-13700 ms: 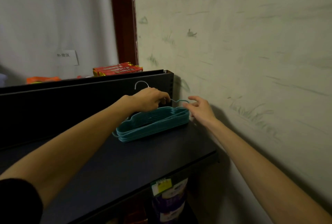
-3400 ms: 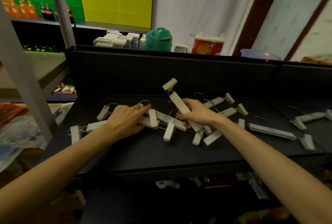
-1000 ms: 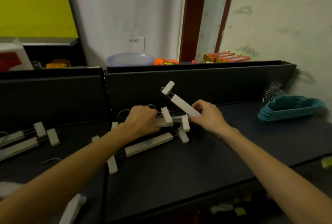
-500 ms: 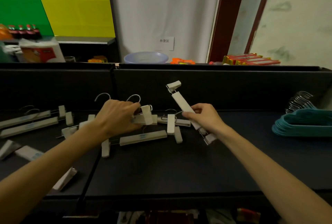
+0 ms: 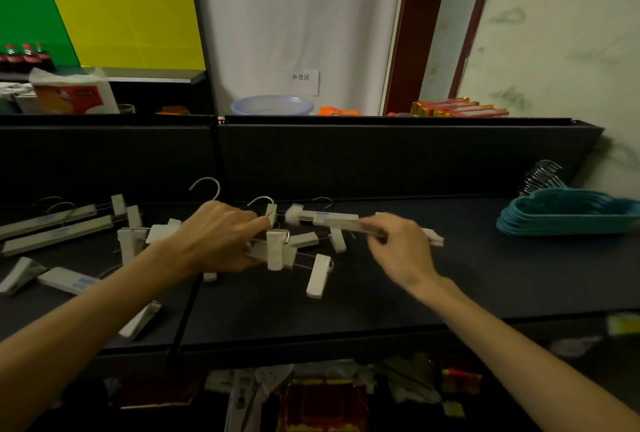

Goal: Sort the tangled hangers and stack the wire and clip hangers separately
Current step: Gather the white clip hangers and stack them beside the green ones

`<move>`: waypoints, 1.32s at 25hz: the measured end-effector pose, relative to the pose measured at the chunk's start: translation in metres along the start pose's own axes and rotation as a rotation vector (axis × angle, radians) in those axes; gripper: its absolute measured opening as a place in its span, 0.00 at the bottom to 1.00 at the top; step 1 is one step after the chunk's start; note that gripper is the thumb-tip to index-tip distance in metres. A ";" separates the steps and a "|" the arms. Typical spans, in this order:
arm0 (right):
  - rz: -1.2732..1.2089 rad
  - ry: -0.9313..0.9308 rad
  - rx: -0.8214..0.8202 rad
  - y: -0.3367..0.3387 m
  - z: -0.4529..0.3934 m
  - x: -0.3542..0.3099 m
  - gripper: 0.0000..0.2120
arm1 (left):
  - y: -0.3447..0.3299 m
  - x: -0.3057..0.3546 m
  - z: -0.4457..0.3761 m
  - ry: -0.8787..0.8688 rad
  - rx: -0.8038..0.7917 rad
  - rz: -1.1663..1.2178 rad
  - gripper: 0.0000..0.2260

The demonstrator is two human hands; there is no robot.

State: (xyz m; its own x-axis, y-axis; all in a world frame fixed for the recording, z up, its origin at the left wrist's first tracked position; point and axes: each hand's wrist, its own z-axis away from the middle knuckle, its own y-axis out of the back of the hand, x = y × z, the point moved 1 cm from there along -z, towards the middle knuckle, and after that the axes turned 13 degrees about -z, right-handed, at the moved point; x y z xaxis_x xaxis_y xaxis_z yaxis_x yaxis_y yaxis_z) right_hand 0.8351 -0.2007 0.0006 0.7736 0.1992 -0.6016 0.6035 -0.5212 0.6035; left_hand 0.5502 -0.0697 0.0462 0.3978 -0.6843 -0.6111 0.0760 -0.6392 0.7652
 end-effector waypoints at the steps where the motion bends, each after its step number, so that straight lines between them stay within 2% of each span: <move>1: 0.039 0.028 -0.047 -0.008 0.009 0.000 0.17 | -0.002 -0.004 0.007 -0.028 0.001 0.002 0.22; 6: 0.043 -0.062 -0.380 -0.032 0.024 -0.004 0.22 | -0.005 -0.014 0.029 -0.053 -0.039 -0.046 0.18; 8: 0.052 -0.096 -0.462 -0.035 0.022 -0.003 0.23 | -0.004 -0.006 0.028 -0.025 -0.143 -0.052 0.21; 10: -0.076 -0.144 -0.410 -0.033 0.021 -0.006 0.22 | -0.003 0.005 0.021 0.014 -0.188 -0.047 0.24; 13: -0.430 -0.223 -0.120 -0.016 0.016 -0.013 0.13 | 0.001 0.013 0.001 0.089 -0.190 -0.040 0.28; 14: -0.522 -0.256 -0.094 -0.008 0.014 -0.014 0.12 | 0.002 0.015 -0.006 0.109 -0.185 -0.038 0.28; 15: -0.589 -0.294 -0.141 -0.001 0.013 -0.016 0.14 | 0.003 0.017 -0.015 0.117 -0.174 -0.037 0.29; 16: -0.593 -0.327 -0.241 0.005 0.013 -0.017 0.18 | 0.005 0.020 -0.024 0.117 -0.159 -0.037 0.29; 18: -0.410 -0.320 -0.395 0.010 0.016 -0.016 0.25 | 0.006 0.026 -0.045 0.124 -0.118 -0.033 0.29; 20: -0.292 -0.296 -0.326 0.016 0.014 -0.008 0.25 | 0.006 0.033 -0.071 0.139 -0.069 -0.009 0.31; 22: -0.326 -0.292 -0.167 0.023 0.005 0.006 0.20 | 0.008 0.037 -0.097 0.168 -0.031 0.027 0.33; 24: -0.304 -0.311 -0.087 0.027 -0.007 0.027 0.15 | 0.009 0.040 -0.122 0.178 0.016 0.035 0.33; 29: -0.233 -0.439 -0.107 0.017 -0.025 0.065 0.15 | -0.004 0.080 -0.157 0.044 0.078 0.118 0.32; 33: -0.417 -0.503 -0.138 0.019 -0.034 0.078 0.14 | -0.026 0.105 -0.164 -0.044 0.109 0.290 0.35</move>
State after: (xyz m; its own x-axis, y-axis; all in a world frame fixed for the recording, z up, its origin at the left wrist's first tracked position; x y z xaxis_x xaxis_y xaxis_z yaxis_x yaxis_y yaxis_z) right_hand 0.9139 -0.1673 -0.0174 0.3056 -0.0680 -0.9497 0.8778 -0.3664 0.3086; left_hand 0.7399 -0.0677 -0.0043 0.3485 -0.8567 -0.3802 -0.1340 -0.4470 0.8845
